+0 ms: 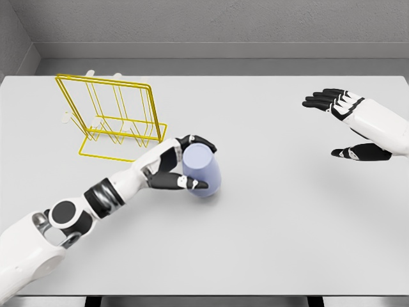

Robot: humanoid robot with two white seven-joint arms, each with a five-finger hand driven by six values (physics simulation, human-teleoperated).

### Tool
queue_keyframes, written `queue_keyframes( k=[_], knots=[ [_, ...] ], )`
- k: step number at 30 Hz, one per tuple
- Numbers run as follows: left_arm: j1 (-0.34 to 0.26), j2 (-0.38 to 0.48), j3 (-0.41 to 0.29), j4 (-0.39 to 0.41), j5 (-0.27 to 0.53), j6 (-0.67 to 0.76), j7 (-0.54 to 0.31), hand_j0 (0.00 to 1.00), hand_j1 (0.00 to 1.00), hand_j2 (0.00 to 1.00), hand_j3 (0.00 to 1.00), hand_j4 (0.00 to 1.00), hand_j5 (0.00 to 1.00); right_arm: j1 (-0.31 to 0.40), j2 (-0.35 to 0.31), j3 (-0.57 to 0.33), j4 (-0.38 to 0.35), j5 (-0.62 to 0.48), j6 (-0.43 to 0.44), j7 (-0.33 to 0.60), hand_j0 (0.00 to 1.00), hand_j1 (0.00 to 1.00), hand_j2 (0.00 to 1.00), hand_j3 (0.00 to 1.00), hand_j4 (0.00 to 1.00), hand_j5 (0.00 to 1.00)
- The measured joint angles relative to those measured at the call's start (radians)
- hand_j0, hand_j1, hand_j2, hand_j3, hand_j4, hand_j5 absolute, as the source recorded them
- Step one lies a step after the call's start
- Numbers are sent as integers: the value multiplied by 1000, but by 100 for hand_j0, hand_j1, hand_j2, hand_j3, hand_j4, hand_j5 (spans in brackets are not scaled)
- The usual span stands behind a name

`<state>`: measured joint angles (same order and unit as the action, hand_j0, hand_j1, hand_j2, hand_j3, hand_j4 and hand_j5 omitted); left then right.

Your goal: Place the cup on the cup holder with both arms

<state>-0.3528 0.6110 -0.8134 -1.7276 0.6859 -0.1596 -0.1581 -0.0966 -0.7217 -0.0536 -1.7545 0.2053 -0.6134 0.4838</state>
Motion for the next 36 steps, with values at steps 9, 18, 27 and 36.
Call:
queue_keyframes(
  k=[9, 18, 27, 36],
  knots=[
    [-3, 77, 38, -63, 17, -13, 0, 56, 56, 56, 56, 56, 56, 0, 0, 0, 0, 0, 0, 0, 100, 100, 100, 100, 100, 100],
    [-25, 144, 68, -71, 40, -62, 0, 56, 56, 56, 56, 56, 56, 0, 0, 0, 0, 0, 0, 0, 100, 100, 100, 100, 100, 100],
    [-37, 164, 87, -72, 44, -111, 1, 56, 56, 56, 56, 56, 56, 0, 0, 0, 0, 0, 0, 0, 100, 100, 100, 100, 100, 100],
    [-37, 206, 106, -72, 46, -140, 1, 57, 57, 57, 57, 57, 57, 0, 0, 0, 0, 0, 0, 0, 100, 100, 100, 100, 100, 100]
  ],
)
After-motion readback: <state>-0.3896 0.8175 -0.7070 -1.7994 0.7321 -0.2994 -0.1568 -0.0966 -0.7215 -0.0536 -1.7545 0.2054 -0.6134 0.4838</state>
